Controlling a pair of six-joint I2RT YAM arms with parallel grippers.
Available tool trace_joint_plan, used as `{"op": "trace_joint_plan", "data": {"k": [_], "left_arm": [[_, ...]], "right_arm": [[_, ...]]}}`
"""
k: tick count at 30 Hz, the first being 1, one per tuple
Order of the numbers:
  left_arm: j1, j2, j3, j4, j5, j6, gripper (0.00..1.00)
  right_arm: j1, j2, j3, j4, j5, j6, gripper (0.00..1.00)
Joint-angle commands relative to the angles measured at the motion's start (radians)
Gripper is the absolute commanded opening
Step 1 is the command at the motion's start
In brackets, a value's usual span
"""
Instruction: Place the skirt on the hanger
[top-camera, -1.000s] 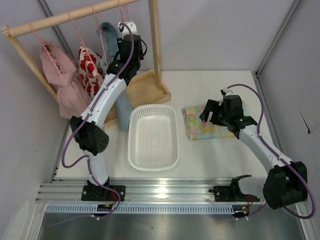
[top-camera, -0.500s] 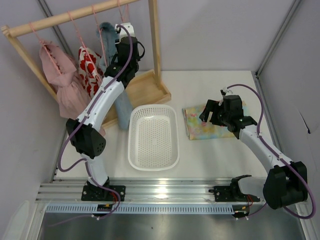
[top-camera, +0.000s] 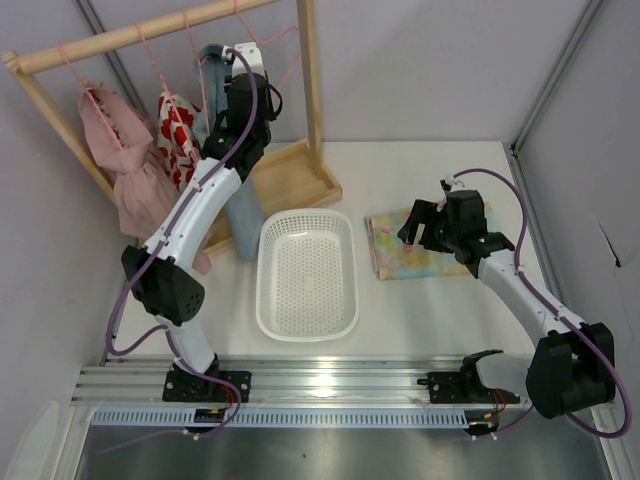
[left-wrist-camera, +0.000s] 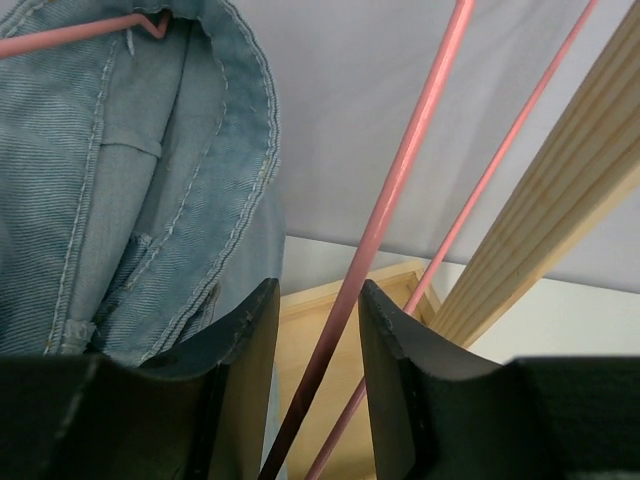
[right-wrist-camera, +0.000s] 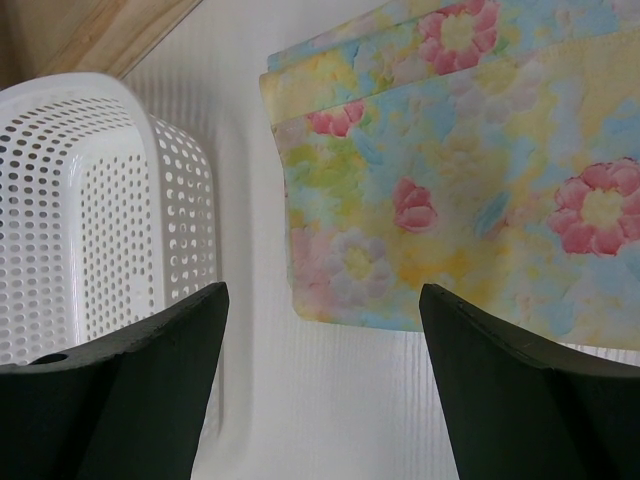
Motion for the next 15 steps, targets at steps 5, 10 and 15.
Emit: {"op": "trace_joint_plan", "data": {"k": [5, 10, 15], "left_arm": [[0.004, -0.072, -0.009, 0.028, 0.123, 0.046, 0.46], [0.008, -0.082, -0.003, 0.004, 0.189, 0.049, 0.60], [0.016, -0.085, 0.000, -0.015, 0.183, 0.030, 0.53]], "right_arm": [[-0.001, -0.001, 0.010, 0.010, -0.012, 0.007, 0.84], [-0.001, 0.001, 0.010, 0.010, -0.016, 0.007, 0.84], [0.001, 0.002, 0.010, 0.010, -0.019, 0.008, 0.84]]}}
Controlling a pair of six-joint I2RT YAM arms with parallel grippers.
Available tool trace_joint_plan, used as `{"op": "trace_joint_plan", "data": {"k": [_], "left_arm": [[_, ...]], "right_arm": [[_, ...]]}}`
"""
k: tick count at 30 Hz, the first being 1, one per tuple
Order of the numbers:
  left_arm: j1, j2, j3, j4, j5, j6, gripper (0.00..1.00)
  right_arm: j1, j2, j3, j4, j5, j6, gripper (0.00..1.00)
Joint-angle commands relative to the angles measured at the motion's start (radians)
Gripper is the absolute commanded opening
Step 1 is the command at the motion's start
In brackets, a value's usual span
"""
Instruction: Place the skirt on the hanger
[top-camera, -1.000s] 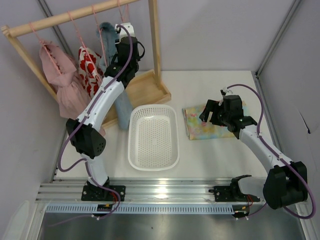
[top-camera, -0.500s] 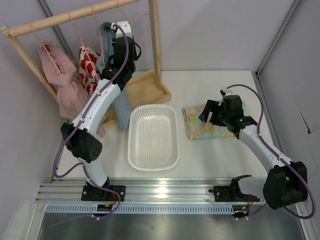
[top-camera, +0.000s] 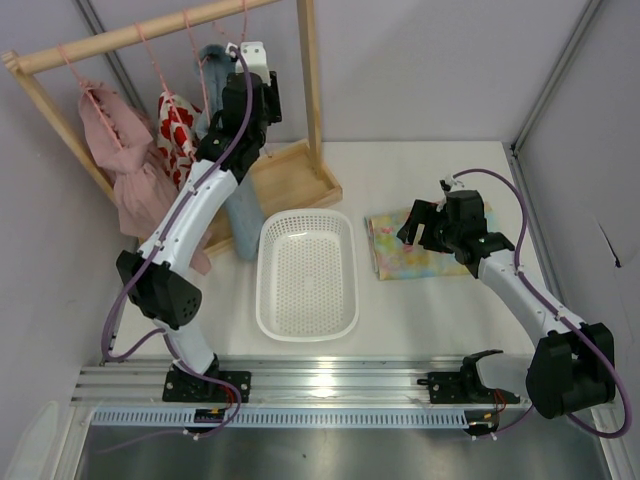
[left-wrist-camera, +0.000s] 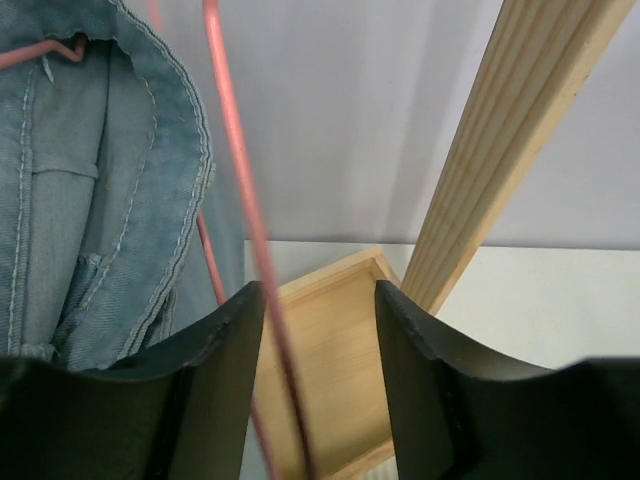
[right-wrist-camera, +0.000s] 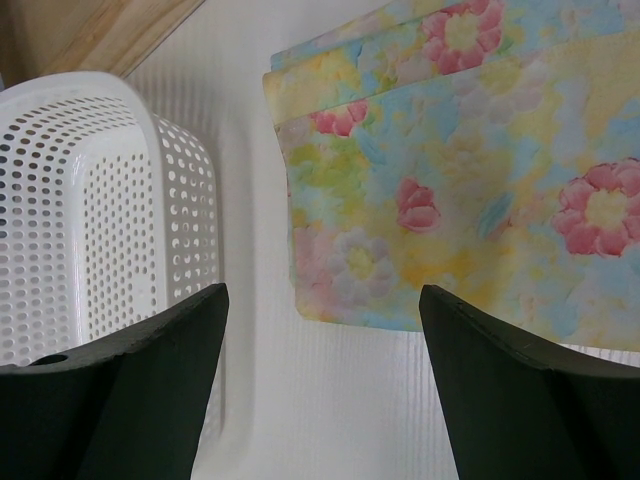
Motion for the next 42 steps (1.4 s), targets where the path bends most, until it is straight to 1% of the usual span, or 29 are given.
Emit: {"op": "trace_joint_plan", "data": {"k": [1, 4, 6, 13, 18, 19, 20, 24, 25, 33, 37, 40, 41, 42], "left_arm": [[0.015, -0.056, 0.006, -0.001, 0.015, -0.001, 0.50], [0.021, -0.054, 0.001, 0.000, -0.005, -0.012, 0.42], [0.024, -0.045, 0.004, -0.008, -0.031, -0.013, 0.40], [0.024, -0.014, 0.028, -0.040, -0.103, -0.018, 0.39], [0.024, -0.011, 0.021, -0.038, -0.121, -0.013, 0.38], [0.024, -0.011, 0.024, -0.037, -0.123, -0.012, 0.37], [0.024, -0.011, 0.021, -0.037, -0.124, -0.013, 0.31], [0.024, -0.019, -0.002, -0.018, -0.126, -0.012, 0.23], [0.024, -0.023, -0.002, -0.014, -0.125, -0.010, 0.22], [0.023, -0.033, 0.001, -0.014, -0.106, -0.018, 0.22], [0.021, -0.023, 0.038, -0.050, -0.112, -0.036, 0.21], [0.021, -0.007, 0.056, -0.067, -0.120, -0.042, 0.10], [0.021, -0.004, 0.065, -0.072, -0.121, -0.044, 0.03], [0.021, 0.003, 0.070, -0.077, -0.123, -0.045, 0.00]], "right_arm": [[0.002, 0.001, 0.009, 0.012, -0.011, 0.007, 0.84], [-0.001, -0.003, 0.009, 0.009, -0.009, 0.007, 0.84], [-0.001, -0.006, 0.007, 0.009, -0.006, 0.007, 0.84], [-0.001, -0.010, 0.009, 0.001, -0.004, 0.007, 0.84], [-0.001, -0.013, 0.006, 0.004, 0.000, 0.007, 0.84], [-0.001, -0.012, 0.006, 0.004, -0.001, 0.007, 0.84], [-0.003, -0.012, 0.006, 0.006, -0.001, 0.007, 0.84], [-0.001, -0.010, 0.006, 0.004, -0.003, 0.009, 0.84], [-0.001, -0.010, 0.006, 0.004, -0.001, 0.009, 0.84], [-0.001, -0.012, 0.009, 0.003, -0.003, 0.009, 0.84], [-0.001, -0.010, 0.006, 0.003, -0.001, 0.010, 0.84], [-0.001, -0.013, 0.006, 0.003, 0.000, 0.010, 0.84], [-0.001, -0.015, 0.006, 0.003, 0.002, 0.010, 0.84], [-0.001, -0.018, 0.006, 0.000, 0.003, 0.009, 0.84]]}}
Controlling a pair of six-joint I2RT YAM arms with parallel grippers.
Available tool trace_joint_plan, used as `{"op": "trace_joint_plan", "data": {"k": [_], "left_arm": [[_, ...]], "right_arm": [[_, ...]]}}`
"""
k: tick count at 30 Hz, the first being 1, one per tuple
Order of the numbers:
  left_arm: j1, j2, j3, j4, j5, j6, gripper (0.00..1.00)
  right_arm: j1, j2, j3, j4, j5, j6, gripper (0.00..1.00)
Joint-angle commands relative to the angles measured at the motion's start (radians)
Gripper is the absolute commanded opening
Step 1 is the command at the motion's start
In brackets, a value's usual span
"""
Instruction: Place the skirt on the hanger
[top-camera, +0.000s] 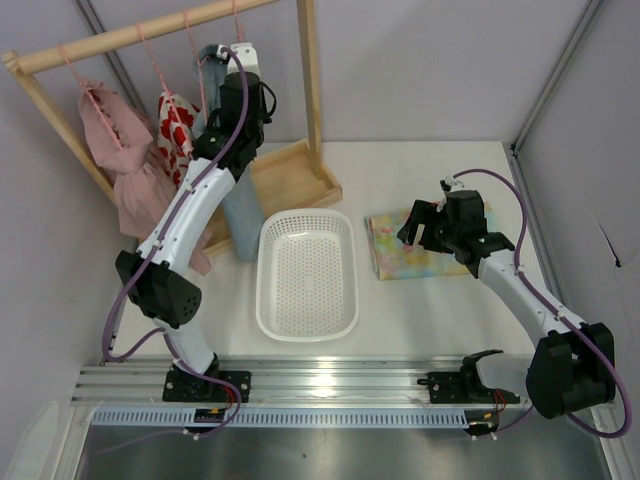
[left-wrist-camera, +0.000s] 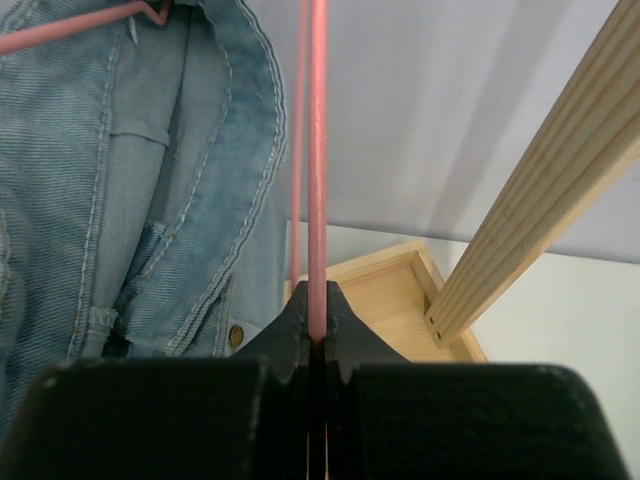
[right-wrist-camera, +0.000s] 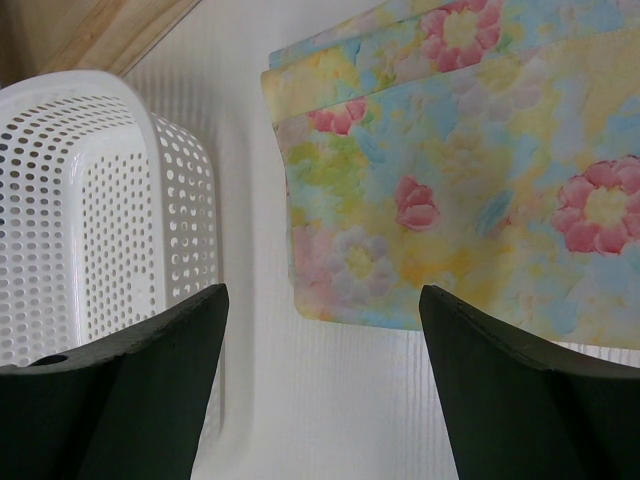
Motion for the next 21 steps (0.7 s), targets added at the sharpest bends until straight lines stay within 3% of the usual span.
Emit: {"op": "trace_joint_plan", "data": {"k": [1, 13, 21], "left_arm": [[0.005, 0.009, 0.067, -0.016, -0.016, -0.014, 0.00], [-0.015, 0.025, 0.254, -0.102, 0.030, 0.021, 0.00], [-0.053, -0.077, 0.244, -0.154, 0.137, -0.052, 0.00]], "right_arm": [[-0.001, -0.018, 0.006, 0.003, 0.007, 0.008, 0.84], [-0.002, -0.032, 0.021, -0.019, 0.024, 0.003, 0.84], [0.001, -0.035, 0.021, -0.020, 0.030, 0.011, 0.84]]}}
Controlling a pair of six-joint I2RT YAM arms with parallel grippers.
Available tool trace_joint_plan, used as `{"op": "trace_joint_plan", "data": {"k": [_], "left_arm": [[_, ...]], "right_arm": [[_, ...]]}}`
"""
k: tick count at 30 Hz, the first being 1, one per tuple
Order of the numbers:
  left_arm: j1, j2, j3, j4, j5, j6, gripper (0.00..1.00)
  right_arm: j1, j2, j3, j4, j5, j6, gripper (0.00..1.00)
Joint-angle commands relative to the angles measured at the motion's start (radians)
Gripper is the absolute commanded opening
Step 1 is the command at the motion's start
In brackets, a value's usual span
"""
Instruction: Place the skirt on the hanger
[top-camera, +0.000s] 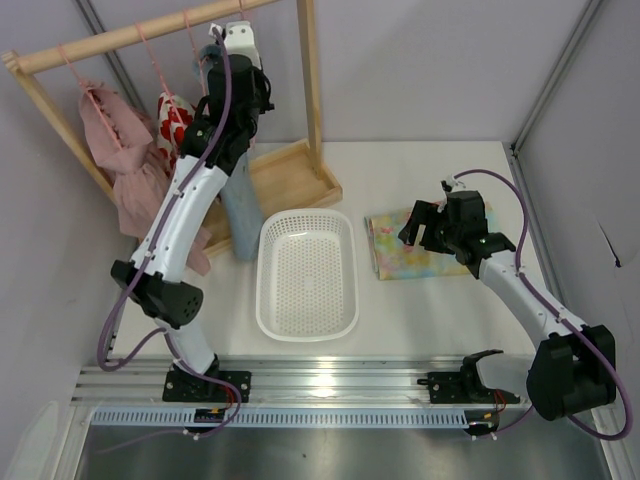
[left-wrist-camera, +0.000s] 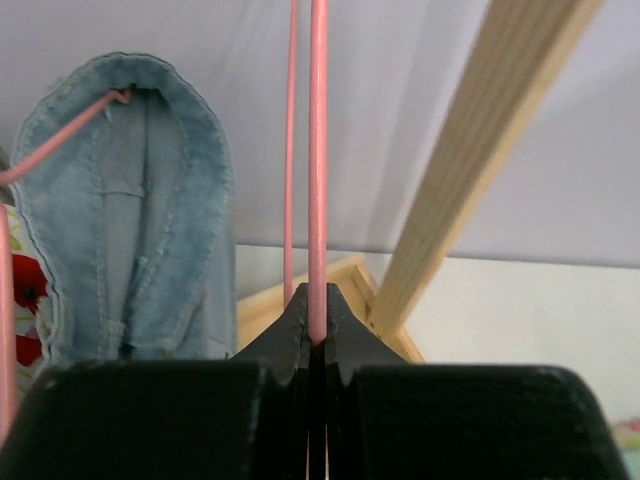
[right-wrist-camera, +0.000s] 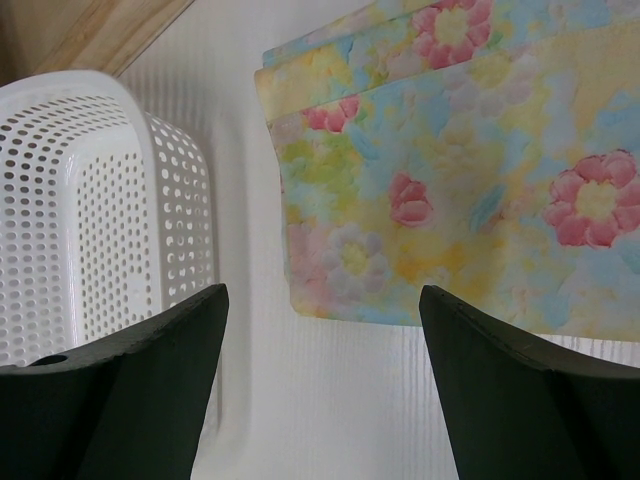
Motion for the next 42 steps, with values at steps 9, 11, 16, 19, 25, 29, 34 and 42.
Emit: {"op": "trace_joint_plan", "data": {"k": [9, 11, 16, 19, 25, 29, 34, 42], "left_arm": [[-0.082, -0.273, -0.249, -0.010, 0.078, -0.159, 0.00], [-0.086, -0.309, -0.274, -0.035, 0.074, -0.182, 0.00], [-0.103, -0.391, -0.378, -0.072, 0.133, -0.242, 0.00], [-0.154, -0.470, -0.494, -0.083, 0.149, -0.286, 0.00], [-0.341, -0.641, -0.749, -0.058, 0.140, -0.457, 0.00], [-0.456, -0.703, -0.930, 0.070, 0.092, -0.561, 0.00], [-0.582, -0.605, -0.960, 0.218, 0.007, -0.629, 0.00], [-0.720, -0.283, -0.878, 0.307, -0.308, -0.765, 0.00]], "right_arm": [[-0.007, -0.051, -0.004, -0.024, 0.041, 0.002, 0.84], [-0.008, -0.060, -0.007, -0.027, 0.042, 0.000, 0.84], [-0.012, -0.082, -0.013, -0.042, 0.049, 0.002, 0.84], [-0.013, -0.087, -0.016, -0.064, 0.068, -0.006, 0.84], [-0.015, -0.111, -0.079, -0.072, 0.133, -0.044, 0.84], [-0.015, -0.111, -0.100, -0.035, 0.116, -0.030, 0.84], [-0.019, -0.087, -0.074, -0.002, 0.113, 0.039, 0.85], [-0.149, -0.189, -0.083, -0.054, 0.073, 0.097, 0.87]]}}
